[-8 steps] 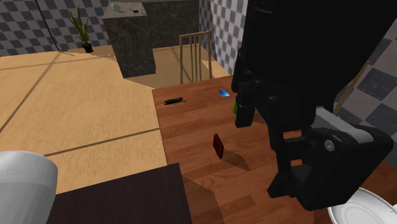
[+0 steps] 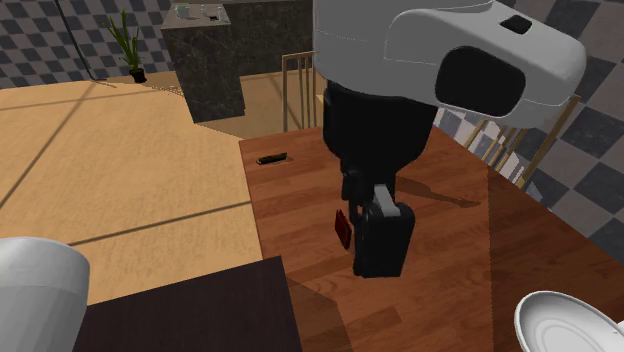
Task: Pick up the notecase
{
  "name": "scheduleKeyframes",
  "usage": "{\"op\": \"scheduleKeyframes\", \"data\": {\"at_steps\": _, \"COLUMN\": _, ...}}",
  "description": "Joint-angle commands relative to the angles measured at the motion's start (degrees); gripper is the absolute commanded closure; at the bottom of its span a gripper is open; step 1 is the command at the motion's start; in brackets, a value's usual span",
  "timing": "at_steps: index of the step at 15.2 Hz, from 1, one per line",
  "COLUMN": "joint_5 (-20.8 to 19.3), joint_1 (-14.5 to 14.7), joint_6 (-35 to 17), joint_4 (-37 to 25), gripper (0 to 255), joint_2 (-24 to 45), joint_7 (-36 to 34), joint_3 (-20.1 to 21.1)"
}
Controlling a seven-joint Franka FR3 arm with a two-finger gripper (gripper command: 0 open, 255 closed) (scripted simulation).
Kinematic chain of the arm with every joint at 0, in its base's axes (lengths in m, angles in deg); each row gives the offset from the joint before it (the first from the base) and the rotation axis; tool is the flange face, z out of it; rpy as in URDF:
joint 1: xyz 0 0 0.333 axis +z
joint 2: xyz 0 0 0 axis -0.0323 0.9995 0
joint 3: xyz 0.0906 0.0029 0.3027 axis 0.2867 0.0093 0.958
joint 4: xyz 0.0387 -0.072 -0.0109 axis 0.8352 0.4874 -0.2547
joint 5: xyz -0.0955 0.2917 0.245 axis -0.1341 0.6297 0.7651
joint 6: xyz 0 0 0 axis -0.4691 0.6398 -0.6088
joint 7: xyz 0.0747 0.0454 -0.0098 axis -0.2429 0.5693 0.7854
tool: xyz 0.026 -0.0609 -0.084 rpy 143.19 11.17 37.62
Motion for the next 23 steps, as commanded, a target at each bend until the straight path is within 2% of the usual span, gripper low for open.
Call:
{"op": "scheduleKeyframes", "data": {"at_steps": 1, "joint_5": 2.0, "joint_1": 0.4, "joint_6": -3.0, "joint_4": 2.3, "gripper": 0, "joint_2": 0.7, "joint_7": -4.6, "joint_3": 2.6}}
{"op": "scheduleKeyframes", "data": {"at_steps": 8, "joint_5": 8.7, "joint_1": 1.5, "joint_6": -14.4, "joint_4": 6.8, "gripper": 0, "joint_2": 6.9, "joint_7": -19.9, "joint_3": 12.3}}
{"op": "scheduleKeyframes", "data": {"at_steps": 12, "joint_5": 11.3, "joint_1": 1.3, "joint_6": -21.9, "joint_4": 6.9, "gripper": 0, "joint_2": 13.7, "joint_7": -28.9, "joint_3": 18.1}}
{"op": "scheduleKeyframes", "data": {"at_steps": 15, "joint_5": 11.7, "joint_1": 0.3, "joint_6": -27.7, "joint_4": 5.9, "gripper": 0, "joint_2": 20.1, "joint_7": -36.1, "joint_3": 22.8}}
{"op": "scheduleKeyframes", "data": {"at_steps": 19, "joint_5": 8.8, "joint_1": -2.5, "joint_6": -35.3, "joint_4": 3.1, "gripper": 0, "joint_2": 30.1, "joint_7": -47.4, "joint_3": 29.0}}
{"op": "scheduleKeyframes", "data": {"at_steps": 21, "joint_5": 4.9, "joint_1": -4.4, "joint_6": -38.8, "joint_4": 1.2, "gripper": 0, "joint_2": 35.9, "joint_7": -54.4, "joint_3": 31.9}}
{"op": "scheduleKeyframes", "data": {"at_steps": 23, "joint_5": -1.2, "joint_1": -6.0, "joint_6": -41.8, "joint_4": -1.2, "gripper": 0, "joint_2": 42.2, "joint_7": -62.7, "joint_3": 34.0}}
